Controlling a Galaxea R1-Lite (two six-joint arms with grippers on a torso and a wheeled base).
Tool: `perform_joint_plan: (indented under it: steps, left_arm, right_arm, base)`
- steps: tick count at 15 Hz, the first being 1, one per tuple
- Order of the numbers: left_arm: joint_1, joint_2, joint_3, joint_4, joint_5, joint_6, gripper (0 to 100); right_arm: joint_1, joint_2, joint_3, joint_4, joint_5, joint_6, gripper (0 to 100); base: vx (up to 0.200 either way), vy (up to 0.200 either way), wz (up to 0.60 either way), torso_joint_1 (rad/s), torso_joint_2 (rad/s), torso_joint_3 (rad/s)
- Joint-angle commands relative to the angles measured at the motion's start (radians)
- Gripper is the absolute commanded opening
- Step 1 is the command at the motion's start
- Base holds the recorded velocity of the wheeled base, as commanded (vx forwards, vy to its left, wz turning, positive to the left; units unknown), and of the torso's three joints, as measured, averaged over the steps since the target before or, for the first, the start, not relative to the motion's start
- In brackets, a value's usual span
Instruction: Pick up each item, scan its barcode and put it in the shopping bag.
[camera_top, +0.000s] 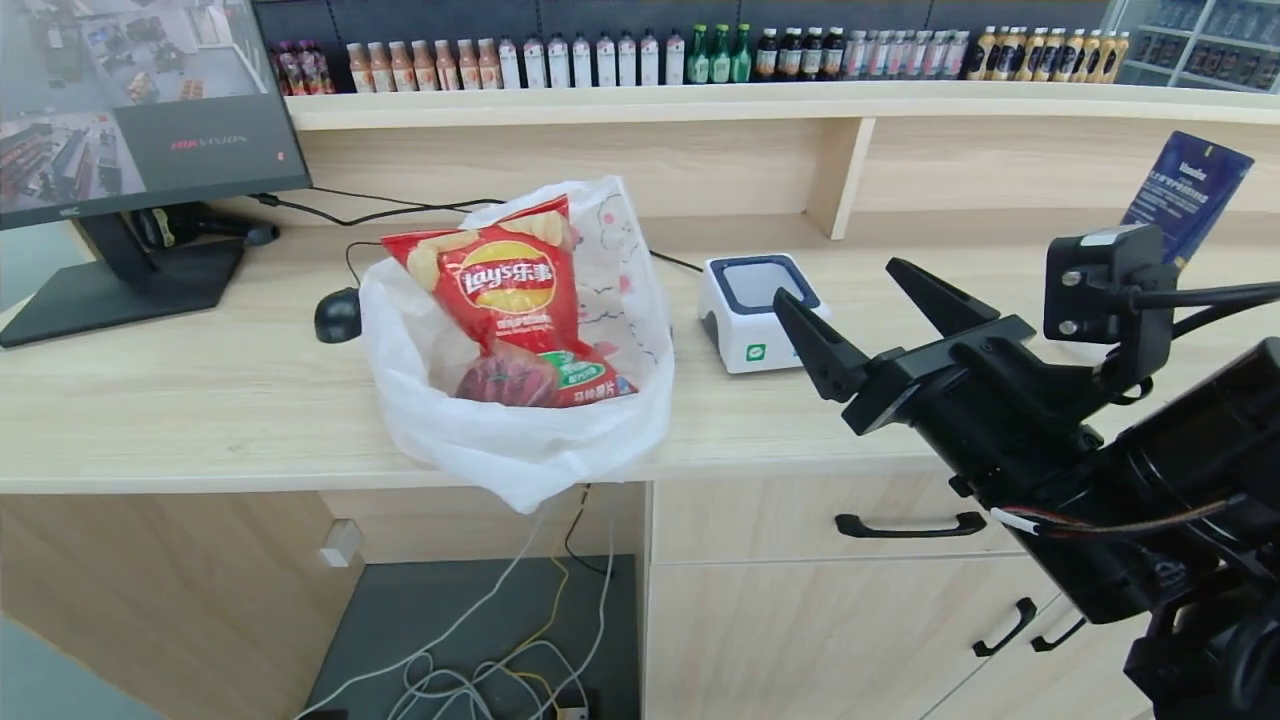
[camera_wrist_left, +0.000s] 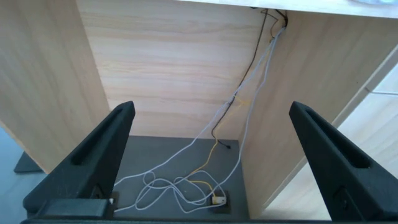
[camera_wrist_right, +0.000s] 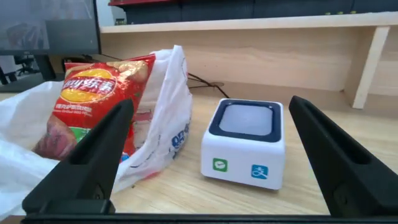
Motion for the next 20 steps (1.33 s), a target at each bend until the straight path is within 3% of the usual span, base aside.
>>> perform_joint_plan:
  steps: [1,17,20]
  left_arm:
    - [0.000,0.000,0.000,0.000,0.000,0.000,100]
    - [0.000,0.000,0.000,0.000,0.000,0.001,100]
    - [-0.002,0.000,0.000,0.000,0.000,0.003,100]
  right_arm:
    - [0.002,-0.001,0.002,-0.001,-0.001,0.000,100]
    - [0.038,0.002,0.019,-0.001,-0.001,-0.006,100]
    - [0.019,0.008,0.008,-0.001,-0.001,-0.009,100]
  base:
    - [0.000,-0.200,0.00,0.002,0.00,0.012]
    - [0.000,-0.200,0.00,0.002,0.00,0.001]
    - [0.000,0.000,0.00,0.000,0.00,0.000]
